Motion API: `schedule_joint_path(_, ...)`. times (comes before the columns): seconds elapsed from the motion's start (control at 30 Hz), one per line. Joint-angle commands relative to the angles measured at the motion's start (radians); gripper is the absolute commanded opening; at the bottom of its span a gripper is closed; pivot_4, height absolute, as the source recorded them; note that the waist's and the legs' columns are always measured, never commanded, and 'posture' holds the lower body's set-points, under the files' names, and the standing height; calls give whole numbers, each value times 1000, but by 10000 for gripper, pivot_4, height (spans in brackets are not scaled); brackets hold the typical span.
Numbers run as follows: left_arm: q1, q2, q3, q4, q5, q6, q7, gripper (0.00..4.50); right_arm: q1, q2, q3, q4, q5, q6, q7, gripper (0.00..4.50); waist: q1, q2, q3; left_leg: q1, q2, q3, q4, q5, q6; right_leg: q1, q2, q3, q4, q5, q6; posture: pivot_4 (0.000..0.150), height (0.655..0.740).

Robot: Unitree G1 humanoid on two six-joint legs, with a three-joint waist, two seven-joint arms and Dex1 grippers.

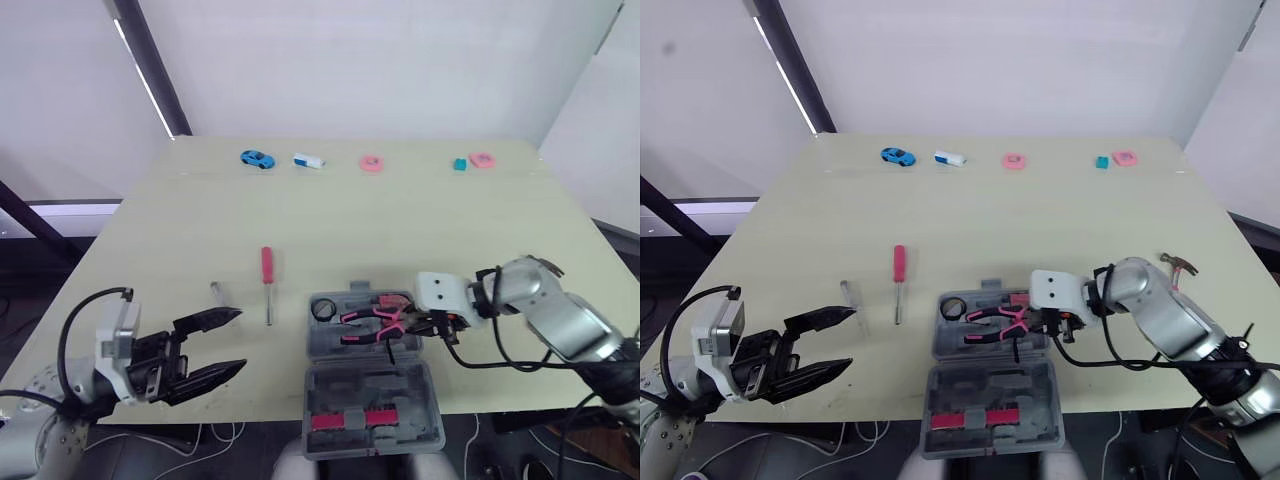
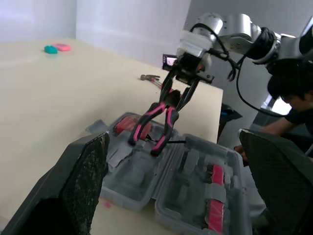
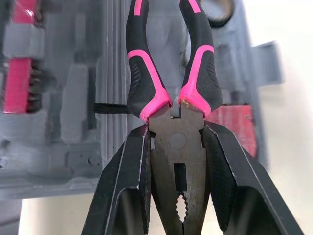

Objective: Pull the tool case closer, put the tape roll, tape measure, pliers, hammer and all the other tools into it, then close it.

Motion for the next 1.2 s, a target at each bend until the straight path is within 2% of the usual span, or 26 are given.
schedule_joint_path(0.03,-15,18,-2,-37,2,9,9,45000,-66,41,29,1,-43,20,11,9878,-1,0,0,-3,0,0,1,0,0,-4,0,0,1,0,0,1500,7400)
schedule_joint_path(0.13,-34,26,2,-35,-5,28,16,45000,-101,80,57,20,-68,45,17,9878,0,0,0,-10,0,0,3,0,0,-9,1,-2,2,1,1,1500,7400)
schedule_joint_path(0.43,-86,59,5,39,35,-6,-22,45000,-189,174,132,84,-117,96,57,9878,0,0,0,-11,0,2,3,0,0,-10,1,-4,2,1,1,1500,7400)
schedule_joint_path(0.8,-88,44,-4,40,59,-33,-33,45000,-170,272,198,155,-186,111,16,9878,-4,0,0,-11,0,2,3,0,0,-10,1,-4,4,1,1,1500,7400)
schedule_joint_path(1.0,-81,38,-5,44,63,-44,-32,45000,-149,289,192,180,-174,108,31,9878,-12,0,0,-10,1,1,3,0,0,-10,3,-4,5,2,3,1500,7400)
schedule_joint_path(1.07,-79,34,-7,45,63,-45,-33,45000,-137,290,188,189,-174,83,26,20069,-14,0,0,-10,1,1,3,1,-1,-10,3,-4,5,2,3,1500,7400)
schedule_joint_path(1.13,-77,30,-8,48,64,-48,-34,45000,-125,287,172,196,-178,48,10,26904,-15,0,0,-10,0,1,3,1,-1,-10,2,-4,5,2,3,1500,7400)
schedule_joint_path(1.2,-76,26,-10,54,66,-51,-36,45000,-110,286,137,202,-155,17,9,26904,-16,0,0,-10,0,2,3,1,-1,-10,1,-4,4,3,4,1500,7400)
